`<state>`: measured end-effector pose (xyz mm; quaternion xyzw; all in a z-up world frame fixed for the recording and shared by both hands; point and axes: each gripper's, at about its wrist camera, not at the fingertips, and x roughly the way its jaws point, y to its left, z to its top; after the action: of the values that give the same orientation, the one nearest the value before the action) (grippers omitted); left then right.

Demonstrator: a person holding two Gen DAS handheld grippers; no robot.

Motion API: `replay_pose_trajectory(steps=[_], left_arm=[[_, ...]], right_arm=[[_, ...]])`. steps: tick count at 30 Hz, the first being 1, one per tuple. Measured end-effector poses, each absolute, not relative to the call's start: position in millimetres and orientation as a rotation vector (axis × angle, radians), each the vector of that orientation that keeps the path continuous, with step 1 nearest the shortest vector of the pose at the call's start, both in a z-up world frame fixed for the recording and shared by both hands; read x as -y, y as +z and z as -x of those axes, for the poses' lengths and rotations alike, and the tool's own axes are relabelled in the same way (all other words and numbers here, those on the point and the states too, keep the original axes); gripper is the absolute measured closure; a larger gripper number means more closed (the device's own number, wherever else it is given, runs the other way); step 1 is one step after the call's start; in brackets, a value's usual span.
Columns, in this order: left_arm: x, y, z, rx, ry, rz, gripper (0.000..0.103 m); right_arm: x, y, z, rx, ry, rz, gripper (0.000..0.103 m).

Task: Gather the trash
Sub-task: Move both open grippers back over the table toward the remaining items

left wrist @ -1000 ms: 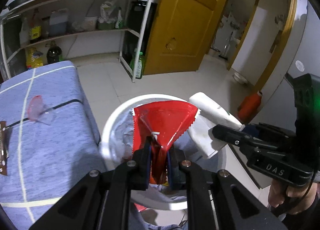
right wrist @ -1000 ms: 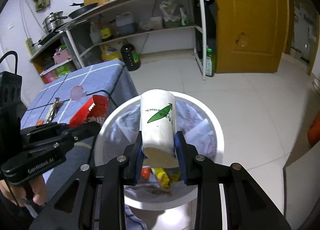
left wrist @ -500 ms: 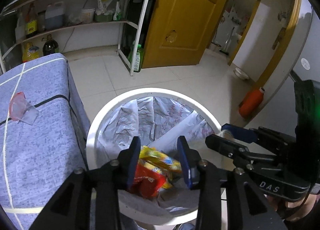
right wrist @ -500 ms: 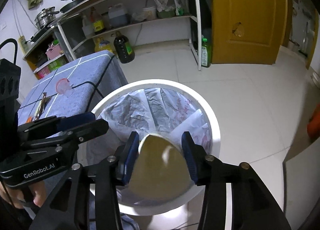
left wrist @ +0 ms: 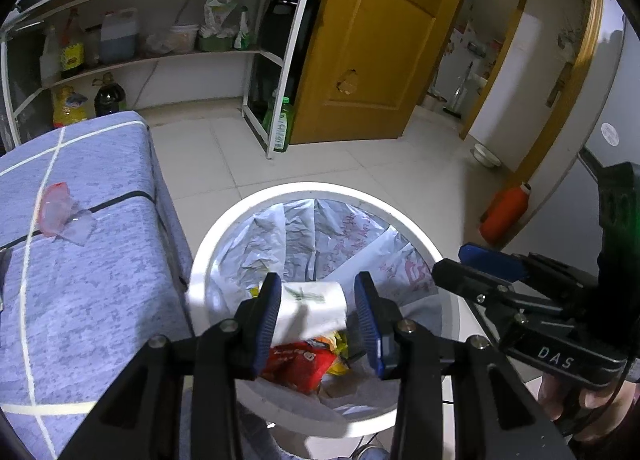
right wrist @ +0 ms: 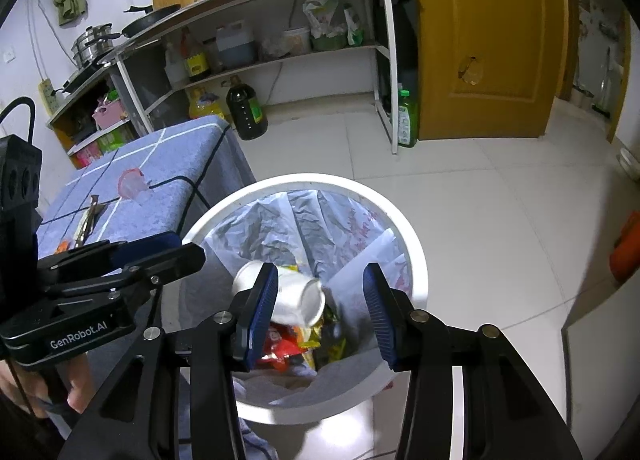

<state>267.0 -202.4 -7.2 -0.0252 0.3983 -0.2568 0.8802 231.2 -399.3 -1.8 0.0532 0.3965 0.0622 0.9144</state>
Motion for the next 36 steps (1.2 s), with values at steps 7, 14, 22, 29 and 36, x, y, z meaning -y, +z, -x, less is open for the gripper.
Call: replay_pose_trajectory(steps=[7,14,22,29,36], left_arm=[[179.6,13.9,-249.4,-0.788,-0.507,0.056,0.063],[138.5,31.0,-228.2,-0.742,-0.463,0.070,0.056],[75.6,31.5,-204.7,-0.720,-0.385,0.087,0.056],[46.8,36.9,-197.3,-0.685,-0.393,0.135,0.056],[57.2,44.4,-194.9,-0.661,-0.460,0.146,0.056]], right_arm=[[385.2,11.2,-215.0,-0.784,0.153,-0.104,0.058],[357.2,23.8,-200.4,-0.756,0.201,-0.093,0.058],[300.8,37.1,-188.7,-0.732,0.306,-0.031,0.058],[269.7,34.5,-191.3,-0.740,0.357,-0.004,0.058],[285.1,34.9,-189.3,-0.743,0.338,-0.034,0.058]])
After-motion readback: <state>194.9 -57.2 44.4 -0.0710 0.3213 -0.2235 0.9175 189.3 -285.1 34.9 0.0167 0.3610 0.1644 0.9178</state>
